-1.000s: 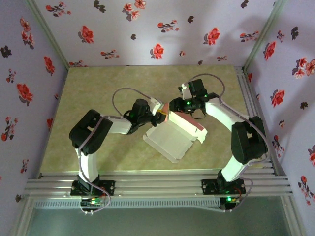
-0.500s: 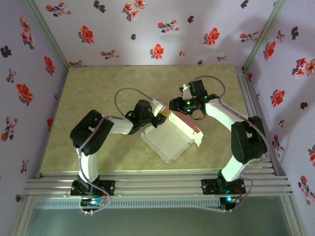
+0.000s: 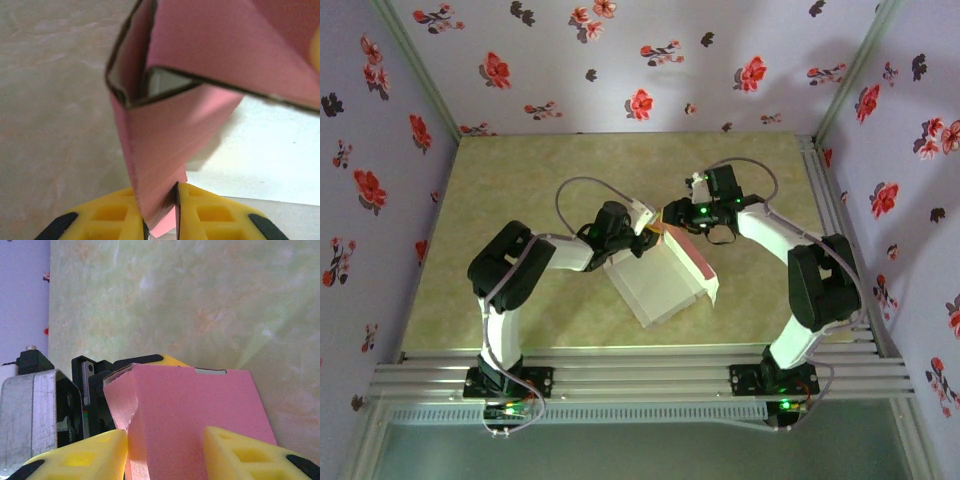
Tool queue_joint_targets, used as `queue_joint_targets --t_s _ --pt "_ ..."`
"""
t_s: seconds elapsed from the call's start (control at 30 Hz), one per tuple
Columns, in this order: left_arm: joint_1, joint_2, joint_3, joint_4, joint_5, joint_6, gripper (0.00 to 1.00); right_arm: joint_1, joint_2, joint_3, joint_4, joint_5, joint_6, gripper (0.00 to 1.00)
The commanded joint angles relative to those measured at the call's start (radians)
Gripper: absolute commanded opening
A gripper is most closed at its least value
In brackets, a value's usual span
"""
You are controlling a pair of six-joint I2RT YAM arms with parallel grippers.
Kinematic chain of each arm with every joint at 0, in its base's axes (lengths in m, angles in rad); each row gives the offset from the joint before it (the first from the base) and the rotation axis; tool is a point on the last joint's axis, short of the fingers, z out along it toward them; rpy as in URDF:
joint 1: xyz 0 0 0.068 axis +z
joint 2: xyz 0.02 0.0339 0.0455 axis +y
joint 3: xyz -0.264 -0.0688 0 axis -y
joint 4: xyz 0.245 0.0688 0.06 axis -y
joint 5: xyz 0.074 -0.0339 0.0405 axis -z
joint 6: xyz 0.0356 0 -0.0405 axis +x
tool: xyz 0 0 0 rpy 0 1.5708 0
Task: Fold the paper box
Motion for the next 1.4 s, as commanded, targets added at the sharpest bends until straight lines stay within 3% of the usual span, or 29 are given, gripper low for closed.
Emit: queue_joint_targets --t_s 0.0,0.27,0.47,0.63,1.07,1.37 --pt "-0.021 0.043 0.022 -0.01 0.015 0.023 0.18 -0.002 0.022 -0.039 0.021 -0.003 0.036 0.44" --pt "-0.022 0.039 0.024 -0.006 -0.005 0.022 0.12 -0.01 -0.001 -0.074 0.054 -0.013 0.071 0.43" --pt "-0.02 0.032 0.034 -0.014 0.06 0.013 0.3 -0.011 -0.007 -0.11 0.127 -0.029 0.131 0.43" --pt "-0.01 0.019 0.041 -0.058 0.117 0.034 0.39 -0.013 -0.012 -0.1 0.126 -0.038 0.135 0.43" --pt "0.039 0.003 0.041 -0.149 0.176 0.067 0.39 -0.014 0.009 -0.082 0.109 -0.051 0.123 0.43" --pt "0.059 0.006 0.043 -0.172 0.198 0.083 0.44 -0.014 0.007 -0.076 0.083 -0.043 0.104 0.43"
